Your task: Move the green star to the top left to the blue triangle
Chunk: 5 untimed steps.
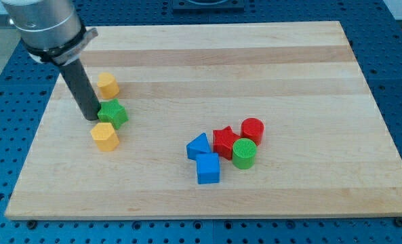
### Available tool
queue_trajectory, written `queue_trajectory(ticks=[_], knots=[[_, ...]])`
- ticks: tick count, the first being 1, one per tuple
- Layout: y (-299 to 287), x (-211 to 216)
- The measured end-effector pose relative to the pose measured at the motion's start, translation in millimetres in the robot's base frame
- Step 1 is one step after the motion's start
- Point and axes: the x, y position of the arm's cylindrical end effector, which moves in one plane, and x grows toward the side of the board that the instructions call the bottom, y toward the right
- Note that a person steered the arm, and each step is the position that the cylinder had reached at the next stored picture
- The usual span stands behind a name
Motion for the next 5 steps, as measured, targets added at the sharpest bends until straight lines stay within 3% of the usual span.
queue_trajectory(ticks=[3, 5], knots=[[10.4, -5.8], [65.4, 4.3]])
